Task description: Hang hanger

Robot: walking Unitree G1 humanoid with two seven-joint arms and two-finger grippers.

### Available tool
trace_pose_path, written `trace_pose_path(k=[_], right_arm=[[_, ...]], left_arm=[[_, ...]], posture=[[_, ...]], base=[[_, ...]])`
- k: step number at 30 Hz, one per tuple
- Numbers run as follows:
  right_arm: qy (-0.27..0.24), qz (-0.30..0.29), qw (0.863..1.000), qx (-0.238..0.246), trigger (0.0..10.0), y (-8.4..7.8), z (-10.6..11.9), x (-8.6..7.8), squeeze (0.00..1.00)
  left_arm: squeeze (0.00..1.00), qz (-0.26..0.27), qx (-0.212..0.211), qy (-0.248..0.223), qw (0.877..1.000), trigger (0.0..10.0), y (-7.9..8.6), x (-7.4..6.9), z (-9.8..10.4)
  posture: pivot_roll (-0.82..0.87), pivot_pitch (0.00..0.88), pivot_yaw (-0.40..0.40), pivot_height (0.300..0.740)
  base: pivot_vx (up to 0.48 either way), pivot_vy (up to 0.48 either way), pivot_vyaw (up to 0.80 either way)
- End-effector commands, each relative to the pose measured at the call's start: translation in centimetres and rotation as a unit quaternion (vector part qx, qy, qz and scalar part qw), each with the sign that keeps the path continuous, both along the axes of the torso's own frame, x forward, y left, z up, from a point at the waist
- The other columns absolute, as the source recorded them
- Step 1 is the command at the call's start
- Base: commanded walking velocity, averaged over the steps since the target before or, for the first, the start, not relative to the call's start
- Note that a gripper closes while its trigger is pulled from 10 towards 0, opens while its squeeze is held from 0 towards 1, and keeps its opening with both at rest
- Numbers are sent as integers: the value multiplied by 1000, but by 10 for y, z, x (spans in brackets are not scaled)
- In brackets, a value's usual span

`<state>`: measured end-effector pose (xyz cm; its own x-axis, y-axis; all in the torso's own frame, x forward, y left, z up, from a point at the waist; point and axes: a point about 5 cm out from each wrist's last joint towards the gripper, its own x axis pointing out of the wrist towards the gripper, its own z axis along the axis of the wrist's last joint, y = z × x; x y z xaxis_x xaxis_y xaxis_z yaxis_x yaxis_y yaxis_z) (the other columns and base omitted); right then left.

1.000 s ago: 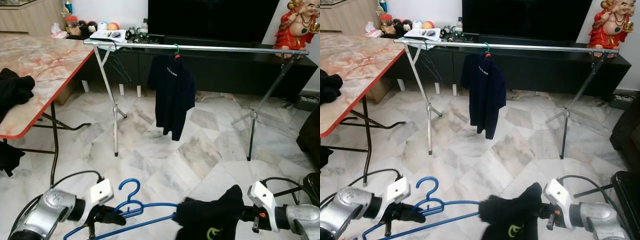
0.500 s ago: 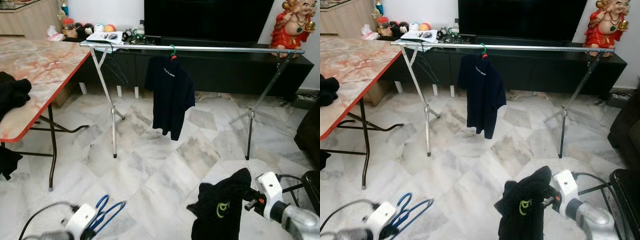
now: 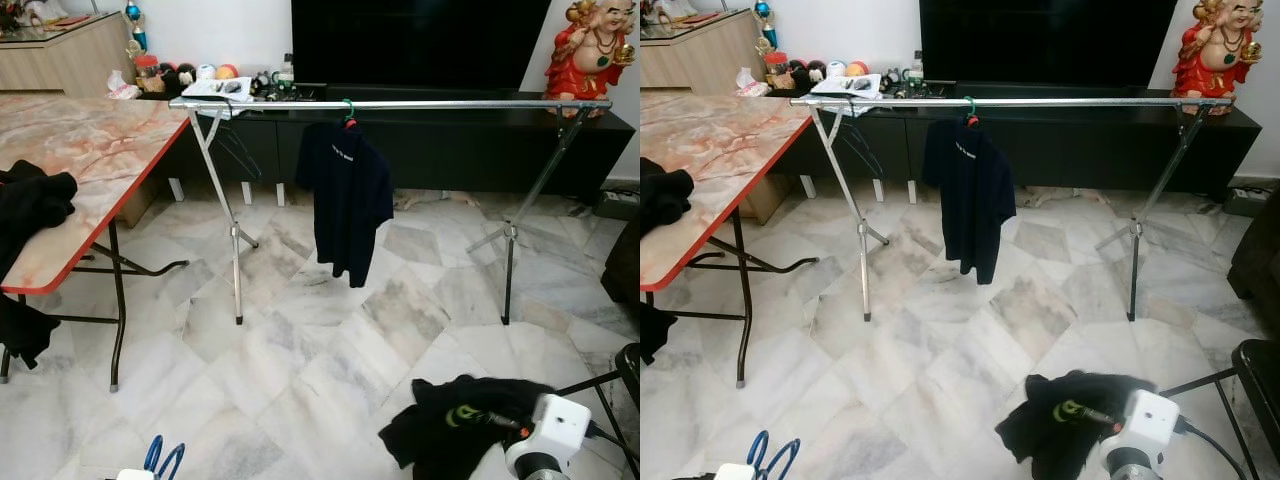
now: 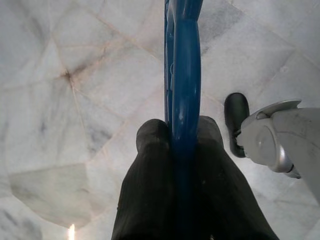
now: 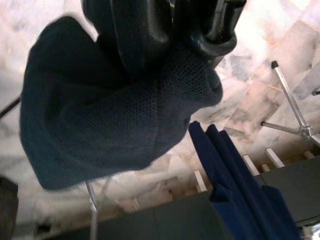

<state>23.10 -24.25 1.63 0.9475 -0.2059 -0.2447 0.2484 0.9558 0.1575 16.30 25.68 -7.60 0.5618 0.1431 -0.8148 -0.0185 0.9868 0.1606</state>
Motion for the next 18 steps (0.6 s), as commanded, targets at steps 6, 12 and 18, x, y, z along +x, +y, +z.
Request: trace_pose_path(k=[6,12,18], right_arm=[[-68,-43,996,-44,10000,-7,33,5,0],[-47,-12,997,-54,10000,10,24,-9,0],[-41,56,994,-80,10000,27,20,-12,0]], left_arm=[[0,26,2,-2,1000,10000,5,-5,-1],[0,38,-7,-6,999,10000,1,-5,-2],[0,43,-11,-8,999,10000,-2,-5,-3]], posture=[[8,13,34,740],[20,19,32,740],[19,18,30,740]], base=[[0,0,0],[0,0,0],[0,0,0]])
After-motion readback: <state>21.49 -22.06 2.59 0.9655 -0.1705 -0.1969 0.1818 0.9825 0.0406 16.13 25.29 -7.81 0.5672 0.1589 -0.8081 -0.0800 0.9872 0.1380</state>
